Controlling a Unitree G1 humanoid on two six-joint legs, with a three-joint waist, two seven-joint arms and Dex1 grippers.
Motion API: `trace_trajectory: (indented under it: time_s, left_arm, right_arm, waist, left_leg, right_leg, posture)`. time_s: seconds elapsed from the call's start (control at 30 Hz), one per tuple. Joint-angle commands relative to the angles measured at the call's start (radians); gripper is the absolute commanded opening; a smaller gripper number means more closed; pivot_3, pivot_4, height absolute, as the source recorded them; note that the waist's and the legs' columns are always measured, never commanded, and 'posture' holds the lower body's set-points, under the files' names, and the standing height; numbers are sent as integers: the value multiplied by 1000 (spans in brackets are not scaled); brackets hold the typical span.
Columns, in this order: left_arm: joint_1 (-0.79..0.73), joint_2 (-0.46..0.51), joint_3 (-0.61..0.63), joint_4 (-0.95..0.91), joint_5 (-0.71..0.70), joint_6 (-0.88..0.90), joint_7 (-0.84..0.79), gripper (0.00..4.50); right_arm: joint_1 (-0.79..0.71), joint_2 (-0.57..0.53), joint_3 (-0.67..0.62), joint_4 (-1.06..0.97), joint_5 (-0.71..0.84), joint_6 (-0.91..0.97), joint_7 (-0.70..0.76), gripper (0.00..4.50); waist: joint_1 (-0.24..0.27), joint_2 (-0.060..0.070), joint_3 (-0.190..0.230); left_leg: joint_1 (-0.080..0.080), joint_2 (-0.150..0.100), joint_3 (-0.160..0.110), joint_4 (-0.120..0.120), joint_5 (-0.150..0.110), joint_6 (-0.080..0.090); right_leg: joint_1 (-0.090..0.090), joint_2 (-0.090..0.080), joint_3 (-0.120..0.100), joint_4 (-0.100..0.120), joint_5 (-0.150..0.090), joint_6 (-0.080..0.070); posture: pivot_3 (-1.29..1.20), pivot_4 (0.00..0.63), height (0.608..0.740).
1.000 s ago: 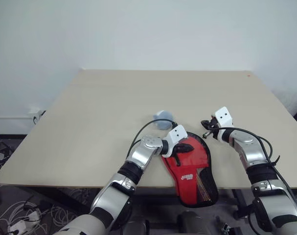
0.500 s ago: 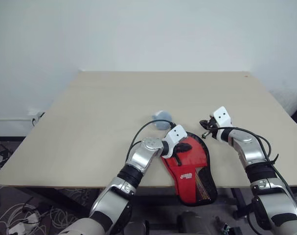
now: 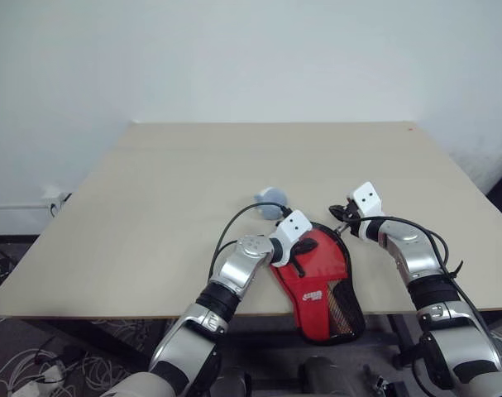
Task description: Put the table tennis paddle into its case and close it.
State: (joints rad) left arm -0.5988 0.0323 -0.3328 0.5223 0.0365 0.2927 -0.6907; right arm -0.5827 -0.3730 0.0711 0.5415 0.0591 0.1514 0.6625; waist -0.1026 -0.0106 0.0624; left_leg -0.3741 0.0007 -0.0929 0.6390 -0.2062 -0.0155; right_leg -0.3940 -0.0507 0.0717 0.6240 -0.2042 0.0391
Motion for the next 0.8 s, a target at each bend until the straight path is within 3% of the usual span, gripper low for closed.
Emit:
trace_trajectory:
  time_s: [0.03, 0.2, 0.43, 0.57, 0.67, 0.8]
  left_arm:
    - [25, 23, -3, 52, 21, 19, 14, 11]
    - [27, 22, -5, 56, 19, 22, 17, 11]
    - [29, 22, -5, 57, 16, 28, 19, 0]
    - [28, 23, -5, 56, 16, 31, 21, 0]
    - [28, 23, -6, 56, 15, 34, 21, 0]
    - [26, 24, -7, 58, 15, 34, 21, 0]
  right_arm:
    - [-86, 19, -50, -10, 69, 24, 34, 0]
    - [-187, 33, -90, 108, 109, 49, 60, 0]
    - [-281, 51, -98, 250, 127, 29, 155, 1647]
    - [-324, 76, -93, 322, 115, 10, 182, 2220]
    - [-344, 92, -92, 367, 107, -3, 193, 3095]
    - [-359, 113, -89, 398, 105, -9, 208, 3095]
  waist:
    - [-1, 0, 0]
    - [-1, 2, 0]
    - [-2, 2, 0]
    - [-6, 4, 0]
    - [-6, 4, 0]
    - [-6, 5, -1]
  left_leg:
    - [0, 0, 0, 0, 0, 0]
    - [0, 0, -1, 0, 0, 0]
    - [0, 0, -1, -1, 0, 0]
    - [0, 0, -1, -1, 0, 0]
    - [1, 0, -1, -1, 0, 0]
    - [0, 0, -2, -1, 0, 0]
  right_leg:
    - [0, 0, 0, 0, 0, 0]
    - [0, 0, -1, 0, 0, 0]
    - [1, 0, -1, 0, 0, 0]
    - [0, 0, -1, 0, 0, 0]
    - [1, 0, -1, 0, 0, 0]
    - [1, 0, -1, 0, 0, 0]
  posture:
    - [0, 0, 740]
    - [0, 0, 740]
    - [0, 0, 740]
    - [0, 0, 740]
    - [0, 0, 740]
    - [0, 0, 740]
